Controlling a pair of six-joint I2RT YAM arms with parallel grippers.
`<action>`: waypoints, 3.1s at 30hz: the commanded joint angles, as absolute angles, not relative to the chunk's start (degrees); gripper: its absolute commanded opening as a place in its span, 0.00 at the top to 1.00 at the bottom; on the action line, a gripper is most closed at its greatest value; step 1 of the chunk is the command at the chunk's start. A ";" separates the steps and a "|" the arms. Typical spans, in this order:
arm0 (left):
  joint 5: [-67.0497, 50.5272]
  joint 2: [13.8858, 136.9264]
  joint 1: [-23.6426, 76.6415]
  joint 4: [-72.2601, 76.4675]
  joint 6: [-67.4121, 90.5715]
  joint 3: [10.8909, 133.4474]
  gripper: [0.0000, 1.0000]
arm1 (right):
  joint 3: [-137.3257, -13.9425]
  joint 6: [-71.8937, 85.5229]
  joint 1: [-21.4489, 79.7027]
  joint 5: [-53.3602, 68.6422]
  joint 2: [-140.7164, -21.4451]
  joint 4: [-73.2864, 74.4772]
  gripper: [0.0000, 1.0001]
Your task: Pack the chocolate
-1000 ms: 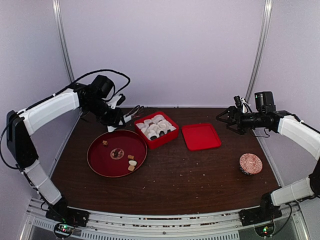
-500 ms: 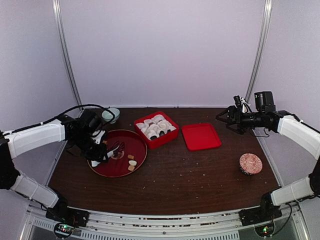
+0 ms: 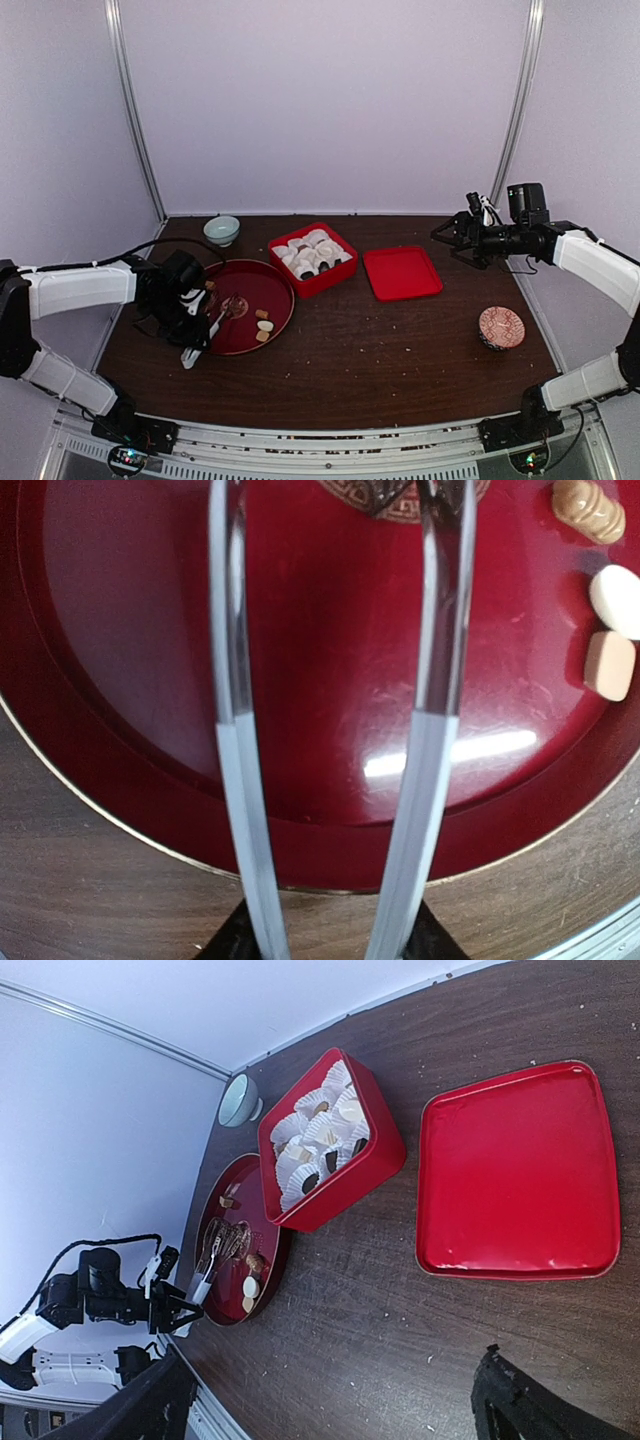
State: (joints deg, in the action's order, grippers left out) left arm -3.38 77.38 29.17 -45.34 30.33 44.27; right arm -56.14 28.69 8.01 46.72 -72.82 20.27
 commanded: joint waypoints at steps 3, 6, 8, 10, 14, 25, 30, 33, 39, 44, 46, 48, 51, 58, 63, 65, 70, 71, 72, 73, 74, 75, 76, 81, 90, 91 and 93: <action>-2.29 79.16 28.86 -43.15 28.96 44.13 0.54 | -56.72 28.65 8.44 47.46 -72.60 19.07 0.00; -2.46 78.91 28.83 -43.67 28.28 44.41 0.47 | -56.86 28.52 8.44 47.37 -72.60 19.15 0.00; -2.45 78.53 28.85 -44.28 27.83 44.91 0.43 | -56.89 28.47 8.44 47.31 -72.64 19.18 0.00; -2.46 78.21 28.87 -44.99 27.45 46.06 0.39 | -57.03 28.46 8.44 47.29 -72.83 19.11 0.00; -2.48 77.21 28.83 -46.88 27.24 49.89 0.33 | -58.22 28.48 8.44 47.08 -73.40 19.07 0.00; -0.29 85.82 28.84 -46.32 28.01 73.17 0.24 | -69.13 26.44 8.28 36.99 -82.38 27.65 0.00; -2.56 95.72 28.74 -43.73 28.45 85.16 0.24 | -78.29 22.28 8.17 28.05 -91.78 38.33 0.20; -3.00 99.98 28.62 -42.19 28.71 90.13 0.24 | -82.67 19.63 8.17 23.34 -96.51 43.20 0.33; -6.55 107.36 26.57 -41.76 28.72 97.88 0.24 | -88.44 16.96 8.09 20.36 -105.49 46.69 0.42; -10.50 110.53 23.95 -39.18 28.06 99.01 0.24 | -93.01 15.80 8.07 18.48 -111.83 48.21 0.49; -11.46 112.03 23.17 -38.26 28.20 100.28 0.24 | -94.95 15.44 8.09 17.93 -114.13 48.82 0.50; -11.94 113.93 22.92 -38.01 28.45 102.27 0.25 | -97.12 14.90 8.09 17.41 -116.88 49.92 0.50; -12.15 116.86 22.89 -38.45 28.82 105.62 0.28 | -100.55 13.66 8.08 15.93 -121.02 52.41 0.55; -13.03 121.26 22.86 -37.88 30.49 108.35 0.32 | -104.52 13.26 8.17 14.33 -125.90 54.03 0.63; -12.70 122.40 22.92 -38.14 31.14 109.51 0.32 | -107.69 12.16 8.76 11.53 -128.04 55.96 0.66; -12.38 122.67 22.88 -38.48 31.17 110.04 0.32 | -111.68 11.04 9.23 10.23 -130.07 59.04 0.67; -12.22 122.78 22.83 -38.86 31.24 110.69 0.32 | -112.89 9.95 10.72 13.24 -130.49 61.51 0.67; -12.26 122.78 22.78 -38.95 31.27 110.74 0.32 | -111.54 10.32 11.29 13.94 -129.40 60.46 0.66; -12.23 122.72 22.82 -39.01 31.29 110.81 0.32 | -110.47 10.68 11.89 14.56 -128.44 59.49 0.66; -12.46 122.77 22.84 -38.98 31.26 110.83 0.32 | -109.79 11.04 12.62 14.93 -127.97 58.92 0.65; -12.61 122.78 22.78 -38.87 31.25 110.75 0.32 | -109.44 11.29 13.43 15.20 -127.62 58.67 0.64; -12.64 122.81 22.79 -38.75 31.21 110.67 0.32 | -109.13 11.33 14.40 15.24 -127.56 58.42 0.63; -12.61 122.80 22.84 -38.65 31.28 110.58 0.32 | -108.88 11.34 15.28 14.66 -127.65 58.39 0.62; -12.77 122.87 22.81 -38.99 30.79 110.72 0.32 | -104.92 12.34 18.10 15.12 -127.91 56.52 0.61; -12.74 122.66 22.82 -39.90 30.12 110.22 0.32 | -92.32 11.59 23.69 17.50 -122.07 52.29 0.61; -12.77 122.57 22.80 -39.84 30.08 110.03 0.32 | -90.89 11.60 24.25 17.68 -121.28 51.92 0.61; -12.85 122.46 22.82 -39.62 30.13 109.64 0.32 | -88.21 11.56 25.28 18.41 -119.43 51.09 0.61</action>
State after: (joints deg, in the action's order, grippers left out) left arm -12.27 122.39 22.87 -40.58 30.94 109.25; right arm -93.19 11.86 23.11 16.56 -122.61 52.45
